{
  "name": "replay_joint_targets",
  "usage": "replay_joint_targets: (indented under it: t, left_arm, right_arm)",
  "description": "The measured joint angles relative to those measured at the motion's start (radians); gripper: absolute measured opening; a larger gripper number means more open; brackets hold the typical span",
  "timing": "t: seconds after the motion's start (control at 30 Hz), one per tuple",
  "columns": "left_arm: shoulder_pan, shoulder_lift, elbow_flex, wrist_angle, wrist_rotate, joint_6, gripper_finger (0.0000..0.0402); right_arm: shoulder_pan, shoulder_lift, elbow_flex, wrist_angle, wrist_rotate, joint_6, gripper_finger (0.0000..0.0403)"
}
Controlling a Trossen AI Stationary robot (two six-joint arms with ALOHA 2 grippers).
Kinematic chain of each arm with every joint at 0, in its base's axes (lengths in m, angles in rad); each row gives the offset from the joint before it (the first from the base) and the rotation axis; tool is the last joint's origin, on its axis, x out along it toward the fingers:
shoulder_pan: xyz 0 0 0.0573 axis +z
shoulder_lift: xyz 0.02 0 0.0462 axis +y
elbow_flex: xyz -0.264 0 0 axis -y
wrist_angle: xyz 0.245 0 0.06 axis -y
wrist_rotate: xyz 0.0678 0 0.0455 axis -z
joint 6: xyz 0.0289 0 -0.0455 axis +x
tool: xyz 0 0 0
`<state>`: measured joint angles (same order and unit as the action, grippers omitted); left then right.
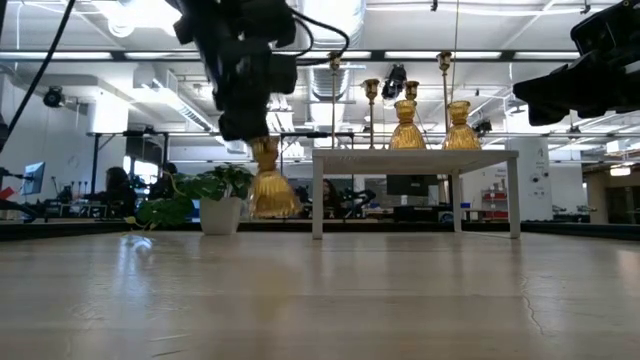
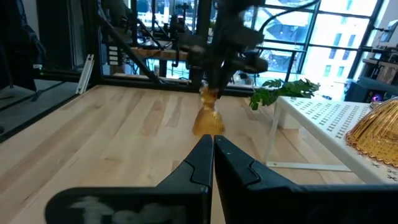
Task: Pick & Place candle stick holders
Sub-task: Put the orange glass candle holder on the shelf
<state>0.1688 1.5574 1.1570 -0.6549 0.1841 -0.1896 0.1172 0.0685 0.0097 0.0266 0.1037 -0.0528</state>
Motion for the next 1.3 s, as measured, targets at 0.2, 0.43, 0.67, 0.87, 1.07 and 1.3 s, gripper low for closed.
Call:
replay_joint_targets:
  t: [0.2,0.43,0.67,0.87,1.07,1.3]
  left_arm:
    - [0.015,0.0,0.132,-0.081,0.031,0.043,0.0033]
    - [0.061,0.014,0.333,-0.22,0.043,0.11,0.0033]
    - [0.131,0.046,0.507,-0.301,0.046,0.153,0.0033]
    - [0.173,0.161,0.69,-0.382,0.09,0.196,0.0033]
    - [0.183,0.308,0.939,-0.514,0.079,0.266,0.0033]
    - [0.201,0.461,1.201,-0.654,0.036,0.308,0.0033]
  right_arm:
    - [0.0,0.0,0.0,0.0,0.0,0.0,0.0008]
    - [0.0,-0.001,0.0,0.0,0.0,0.0,0.0008]
    - [0.0,0.002,0.0,0.001,0.0,0.0,0.0008]
    - [0.0,0.006,0.0,0.0,0.0,0.0,0.0008]
    - [0.0,0.006,0.0,0.0,0.0,0.0,0.0008]
    - [0.0,0.006,0.0,0.0,0.0,0.0,0.0008]
